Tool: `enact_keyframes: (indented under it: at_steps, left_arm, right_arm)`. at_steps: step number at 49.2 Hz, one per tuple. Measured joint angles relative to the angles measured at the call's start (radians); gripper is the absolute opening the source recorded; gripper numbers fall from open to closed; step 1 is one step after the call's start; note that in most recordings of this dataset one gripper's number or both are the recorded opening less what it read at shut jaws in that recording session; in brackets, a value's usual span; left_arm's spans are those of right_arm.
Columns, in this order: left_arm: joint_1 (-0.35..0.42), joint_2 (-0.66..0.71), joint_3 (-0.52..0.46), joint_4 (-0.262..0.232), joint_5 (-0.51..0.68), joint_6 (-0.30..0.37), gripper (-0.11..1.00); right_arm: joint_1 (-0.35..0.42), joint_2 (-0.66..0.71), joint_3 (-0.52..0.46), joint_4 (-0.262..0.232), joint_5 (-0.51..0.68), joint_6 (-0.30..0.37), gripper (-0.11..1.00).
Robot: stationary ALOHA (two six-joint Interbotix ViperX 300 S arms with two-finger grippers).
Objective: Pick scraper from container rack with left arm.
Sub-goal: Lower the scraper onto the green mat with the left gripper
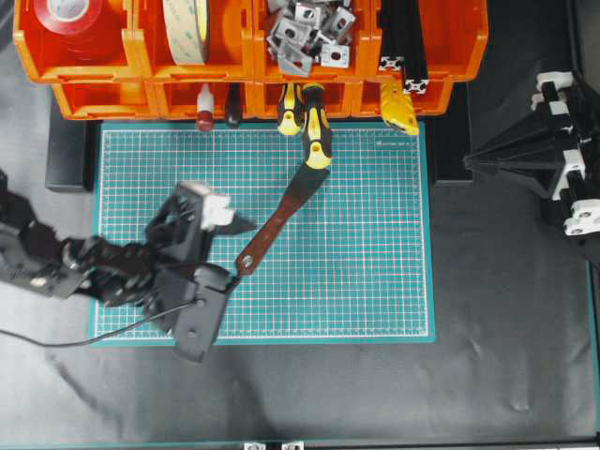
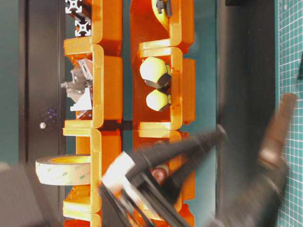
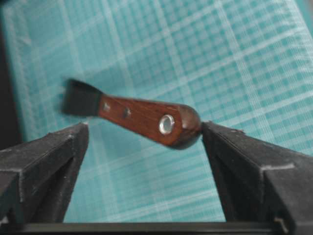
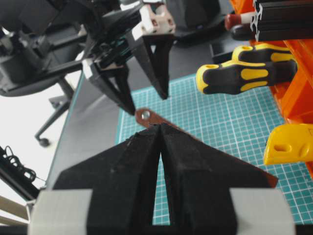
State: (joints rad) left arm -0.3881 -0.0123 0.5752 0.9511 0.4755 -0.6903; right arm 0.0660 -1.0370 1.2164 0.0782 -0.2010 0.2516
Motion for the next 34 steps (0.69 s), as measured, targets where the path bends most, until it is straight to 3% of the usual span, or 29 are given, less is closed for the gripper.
enact_keyframes:
  at_steps: [5, 10, 22, 34]
  left_arm:
    - [-0.040, 0.000, 0.038, 0.002, 0.000, -0.147, 0.89]
    - [-0.055, 0.000, 0.071, 0.000, 0.000, -0.239, 0.89]
    - [-0.075, -0.066, 0.124, 0.000, -0.002, -0.331, 0.89]
    - [-0.078, -0.279, 0.201, 0.000, -0.002, -0.433, 0.89]
  right_arm:
    - [0.000, 0.002, 0.000, 0.002, -0.002, 0.000, 0.00]
    - [0.000, 0.003, 0.000, 0.002, -0.002, 0.000, 0.00]
    - [0.000, 0.003, 0.000, 0.002, -0.002, 0.000, 0.00]
    - [0.000, 0.002, 0.000, 0.002, 0.000, 0.000, 0.00]
